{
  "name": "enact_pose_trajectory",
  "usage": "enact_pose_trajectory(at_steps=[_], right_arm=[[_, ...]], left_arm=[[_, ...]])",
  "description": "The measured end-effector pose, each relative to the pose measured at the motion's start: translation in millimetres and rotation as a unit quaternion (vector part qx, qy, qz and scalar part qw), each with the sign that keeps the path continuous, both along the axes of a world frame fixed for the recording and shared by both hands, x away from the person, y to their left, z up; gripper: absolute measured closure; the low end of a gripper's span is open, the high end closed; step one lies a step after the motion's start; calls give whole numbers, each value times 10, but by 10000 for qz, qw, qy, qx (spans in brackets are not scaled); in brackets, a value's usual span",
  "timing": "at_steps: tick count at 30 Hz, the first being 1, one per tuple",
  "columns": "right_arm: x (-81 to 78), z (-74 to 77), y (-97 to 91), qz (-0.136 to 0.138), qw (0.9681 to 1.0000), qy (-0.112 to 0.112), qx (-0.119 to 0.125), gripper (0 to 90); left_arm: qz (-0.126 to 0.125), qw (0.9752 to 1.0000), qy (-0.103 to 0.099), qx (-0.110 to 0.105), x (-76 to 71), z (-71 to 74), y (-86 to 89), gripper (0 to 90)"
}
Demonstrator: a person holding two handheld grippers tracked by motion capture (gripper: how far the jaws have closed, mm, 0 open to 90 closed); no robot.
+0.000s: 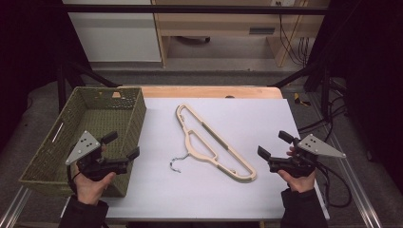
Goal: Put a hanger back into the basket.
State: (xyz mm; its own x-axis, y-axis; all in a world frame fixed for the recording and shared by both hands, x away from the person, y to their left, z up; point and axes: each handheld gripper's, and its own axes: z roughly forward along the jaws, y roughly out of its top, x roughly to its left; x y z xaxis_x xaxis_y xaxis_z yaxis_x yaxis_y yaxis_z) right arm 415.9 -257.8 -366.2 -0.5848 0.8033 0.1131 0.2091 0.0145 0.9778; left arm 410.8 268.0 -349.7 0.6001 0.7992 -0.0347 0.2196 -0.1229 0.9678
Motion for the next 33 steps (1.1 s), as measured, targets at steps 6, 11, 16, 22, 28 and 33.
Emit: enact_pose_trajectory(at_steps=[6,11,16,22,28,33], right_arm=[[2,-2,0,42,10000,17,3,41],[6,-1,24,77,10000,-2,-29,43],[9,-8,59,148,9999,16,-62,43],[6,2,61,198,9998,31,-53,44],[6,5,73,230,9997,47,-70,45],[15,-4,86,252,9996,41,-131,46]], left_arm=[[-82,9999,64,127,-5,6,-75,61],[-144,9997,93,193,0,5,-155,69],[-261,9992,135,280,60,0,-314,85],[-470,9972,227,539,154,-33,-555,89],[-647,9931,440,872,275,-147,-843,97],[-743,9906,569,996,370,-227,-988,117]])
